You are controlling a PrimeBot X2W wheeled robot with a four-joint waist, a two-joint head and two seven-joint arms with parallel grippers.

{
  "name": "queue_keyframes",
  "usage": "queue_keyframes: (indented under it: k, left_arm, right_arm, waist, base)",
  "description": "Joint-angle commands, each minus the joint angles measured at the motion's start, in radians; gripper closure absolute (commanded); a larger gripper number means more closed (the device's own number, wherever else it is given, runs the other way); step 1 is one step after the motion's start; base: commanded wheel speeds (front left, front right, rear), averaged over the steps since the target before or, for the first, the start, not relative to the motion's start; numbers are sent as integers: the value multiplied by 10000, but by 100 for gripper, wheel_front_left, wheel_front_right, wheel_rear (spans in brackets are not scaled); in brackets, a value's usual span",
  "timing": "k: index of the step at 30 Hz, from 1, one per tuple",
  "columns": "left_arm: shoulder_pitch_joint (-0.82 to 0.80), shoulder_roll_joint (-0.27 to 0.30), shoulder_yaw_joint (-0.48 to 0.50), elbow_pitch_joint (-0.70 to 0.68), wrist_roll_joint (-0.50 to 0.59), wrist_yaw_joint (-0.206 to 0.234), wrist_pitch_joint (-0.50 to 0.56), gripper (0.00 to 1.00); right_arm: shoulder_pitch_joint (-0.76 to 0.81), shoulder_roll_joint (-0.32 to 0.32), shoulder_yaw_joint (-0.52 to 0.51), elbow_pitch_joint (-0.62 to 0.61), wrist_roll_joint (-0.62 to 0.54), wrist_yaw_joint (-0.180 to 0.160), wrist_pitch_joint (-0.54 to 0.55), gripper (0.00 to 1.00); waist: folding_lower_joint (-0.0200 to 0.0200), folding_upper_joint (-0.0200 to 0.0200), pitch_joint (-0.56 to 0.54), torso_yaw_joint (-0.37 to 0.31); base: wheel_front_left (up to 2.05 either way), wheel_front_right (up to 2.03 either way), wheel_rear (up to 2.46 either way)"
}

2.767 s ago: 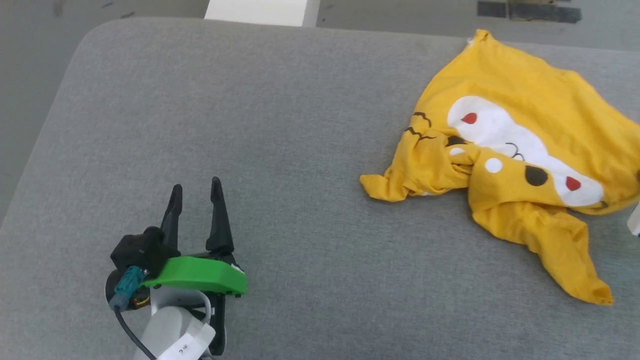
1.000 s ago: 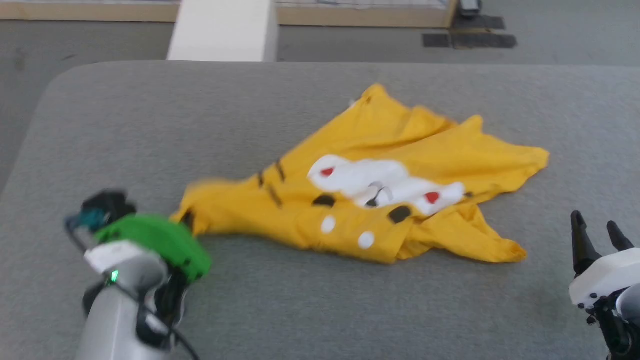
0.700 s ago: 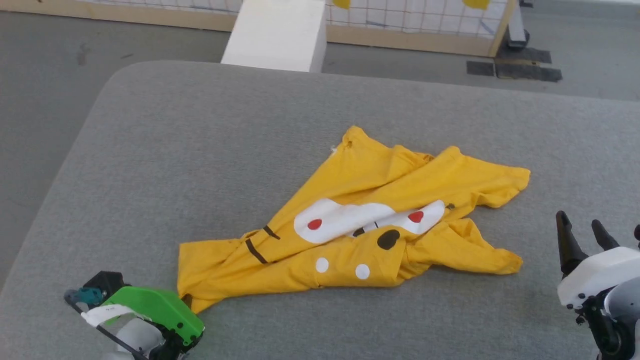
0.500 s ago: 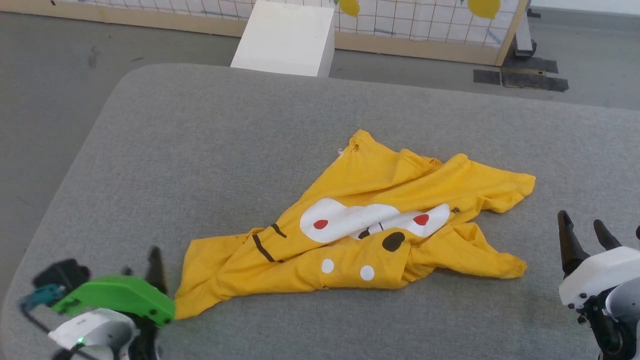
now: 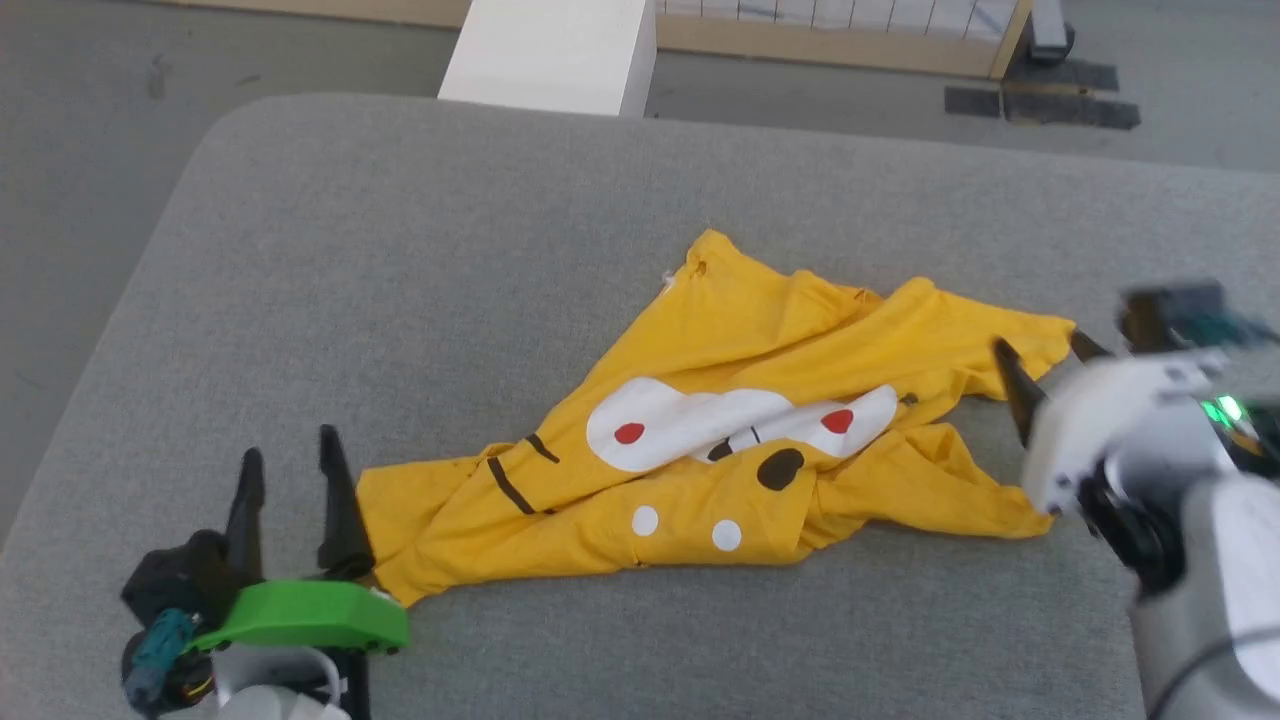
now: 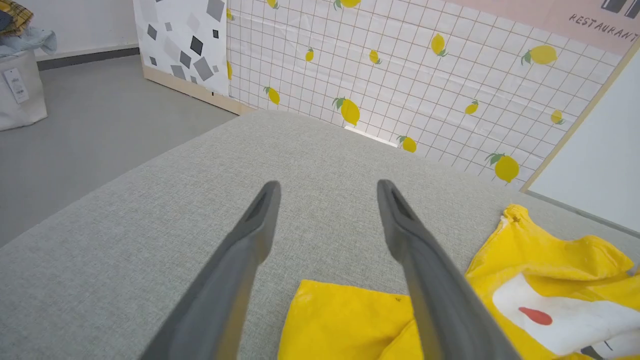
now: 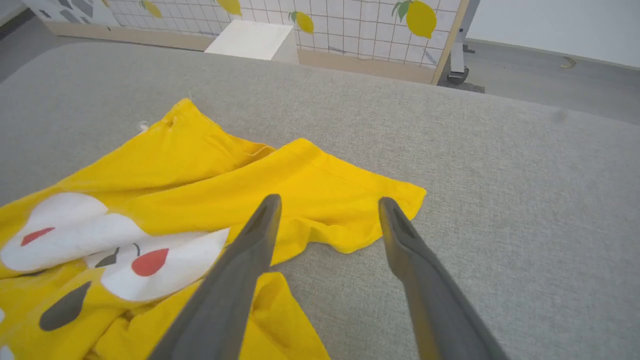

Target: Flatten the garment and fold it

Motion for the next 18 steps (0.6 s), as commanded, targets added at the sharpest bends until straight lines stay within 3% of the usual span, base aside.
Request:
queue_keyframes:
  k: [1,6,18]
  left_arm:
    - [-254,-66,-39,61,106,-71,-82,0]
    - [-761,-311,-208,27,234,-177,-114,0]
    - [-1269,-533,-714,-199,249,-324,-119,0]
  right_arm:
    - [-463,-145,396,171,4,-15,285,0]
    - [-2053,-1026,2264,1320,-414,-15,1545,0]
    - [-3609,-1416,4718,3682,-329,-15,2331,0]
  waist:
    - [0,0,341,129]
    - [0,0,930,481]
    - [0,0,1926,1259]
  base:
    - [0,0,0]
    - [0,0,0]
    - [0,0,0]
